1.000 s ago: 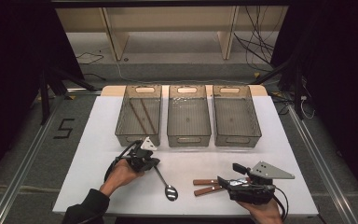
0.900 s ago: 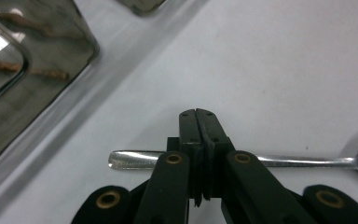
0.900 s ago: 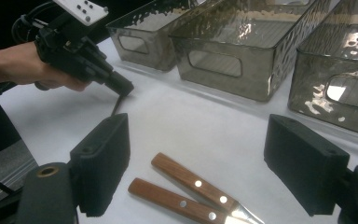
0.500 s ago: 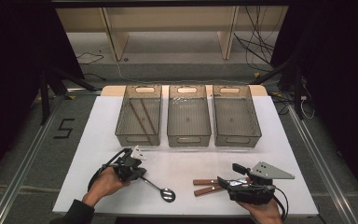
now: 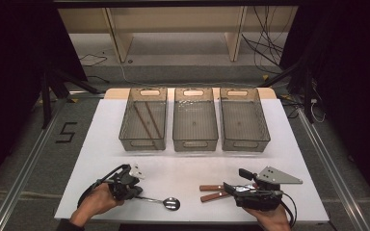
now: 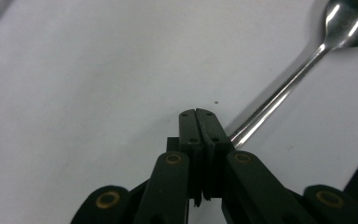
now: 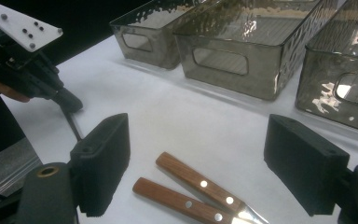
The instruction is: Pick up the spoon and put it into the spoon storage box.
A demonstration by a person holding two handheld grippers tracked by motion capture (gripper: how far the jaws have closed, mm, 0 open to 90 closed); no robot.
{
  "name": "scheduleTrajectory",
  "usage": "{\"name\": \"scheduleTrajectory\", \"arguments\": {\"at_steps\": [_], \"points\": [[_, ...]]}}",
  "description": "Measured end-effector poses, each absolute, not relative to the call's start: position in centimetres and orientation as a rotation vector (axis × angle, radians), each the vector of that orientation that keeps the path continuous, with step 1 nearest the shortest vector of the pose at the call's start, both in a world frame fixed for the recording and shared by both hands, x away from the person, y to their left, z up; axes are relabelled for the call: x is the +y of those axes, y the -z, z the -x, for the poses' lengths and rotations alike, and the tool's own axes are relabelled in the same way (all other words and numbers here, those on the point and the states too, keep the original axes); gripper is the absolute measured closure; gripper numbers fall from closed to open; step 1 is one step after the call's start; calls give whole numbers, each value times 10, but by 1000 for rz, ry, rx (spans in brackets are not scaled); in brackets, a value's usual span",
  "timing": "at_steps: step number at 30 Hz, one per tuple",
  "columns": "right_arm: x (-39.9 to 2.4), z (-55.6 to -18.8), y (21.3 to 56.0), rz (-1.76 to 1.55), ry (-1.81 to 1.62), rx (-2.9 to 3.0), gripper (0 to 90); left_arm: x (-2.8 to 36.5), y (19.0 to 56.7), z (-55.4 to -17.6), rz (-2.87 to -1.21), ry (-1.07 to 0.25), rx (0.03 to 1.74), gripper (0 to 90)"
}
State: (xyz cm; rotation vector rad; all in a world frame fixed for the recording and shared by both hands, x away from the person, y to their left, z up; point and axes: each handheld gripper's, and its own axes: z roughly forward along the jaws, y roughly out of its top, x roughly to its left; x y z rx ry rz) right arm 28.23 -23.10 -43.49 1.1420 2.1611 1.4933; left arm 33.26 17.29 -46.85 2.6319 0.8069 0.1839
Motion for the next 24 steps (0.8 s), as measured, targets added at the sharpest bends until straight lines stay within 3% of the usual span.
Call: {"name": "scheduleTrajectory", "arguments": {"at_steps": [6,15,24], "points": [[-231,-282,434,-1144,-1494,2161,234,171,464,-335,-2659,-181,776,830],[-232,-282,434,-1148,-1496,2163,235,161,445,-337,-2723,-163,658,425],[-231,-282,434,-1146,-1498,2167,236,147,455,-334,-2793,-116,600,256]]}}
